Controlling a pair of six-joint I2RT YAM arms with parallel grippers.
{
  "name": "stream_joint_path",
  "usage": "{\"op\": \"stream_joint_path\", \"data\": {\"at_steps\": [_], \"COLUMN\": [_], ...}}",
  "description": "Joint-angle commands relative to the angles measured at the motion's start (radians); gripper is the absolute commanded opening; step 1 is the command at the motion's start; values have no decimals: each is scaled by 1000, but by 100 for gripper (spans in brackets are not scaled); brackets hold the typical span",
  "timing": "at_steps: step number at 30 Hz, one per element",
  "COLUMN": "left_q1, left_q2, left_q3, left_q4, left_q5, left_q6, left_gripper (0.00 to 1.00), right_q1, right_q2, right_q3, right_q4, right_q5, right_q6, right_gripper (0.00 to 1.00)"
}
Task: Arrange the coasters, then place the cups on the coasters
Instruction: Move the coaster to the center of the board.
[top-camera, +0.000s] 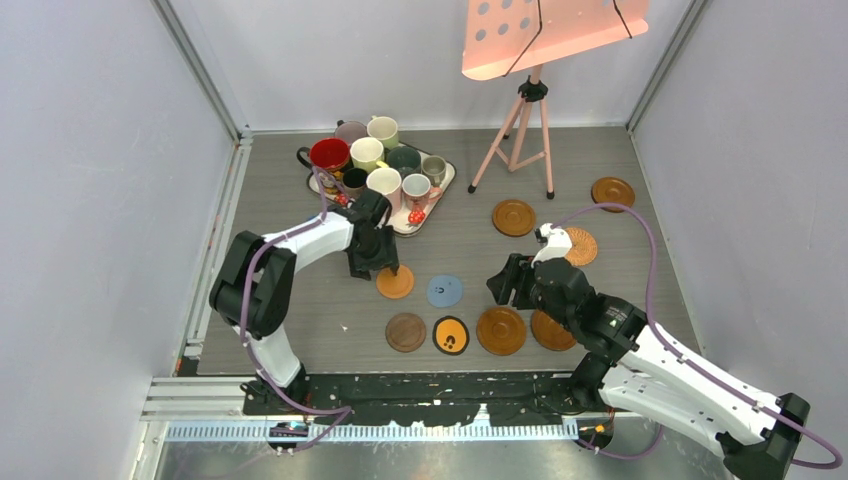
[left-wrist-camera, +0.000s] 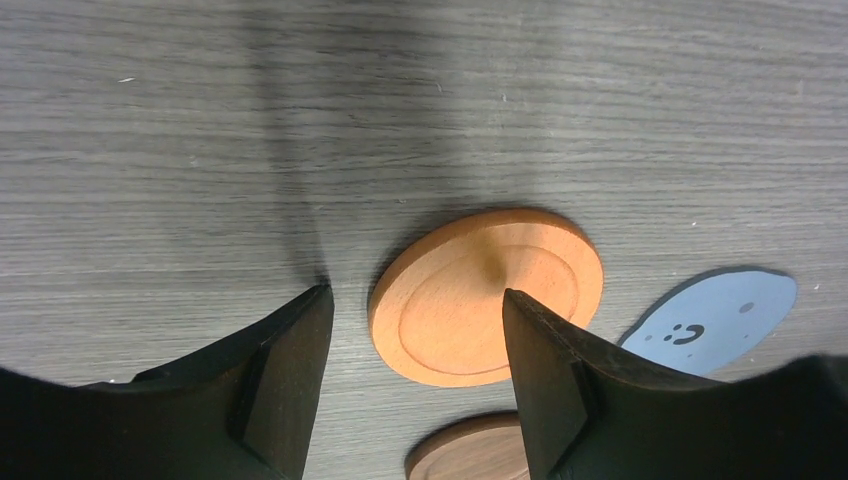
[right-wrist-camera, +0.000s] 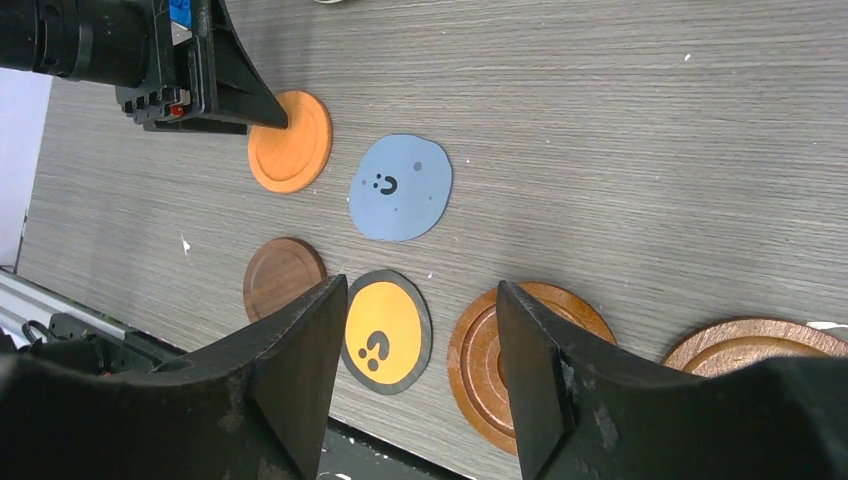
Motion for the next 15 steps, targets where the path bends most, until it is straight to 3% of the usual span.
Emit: {"op": "stream_joint_path", "data": {"at_steps": [1, 15], "left_q1": [4, -44], "left_q2": [-4, -20], "left_q3": [12, -66], "left_q4": [35, 93], "left_q5": [67, 148], "left_q6": [31, 2], "left_gripper": [65, 64], "right_q1": [5, 4], "right_q2": [8, 85], "right_q3": [49, 61], "right_q4": [27, 71], "right_q5": [39, 13], "right_q6": [-11, -3], "right_gripper": [63, 63]}}
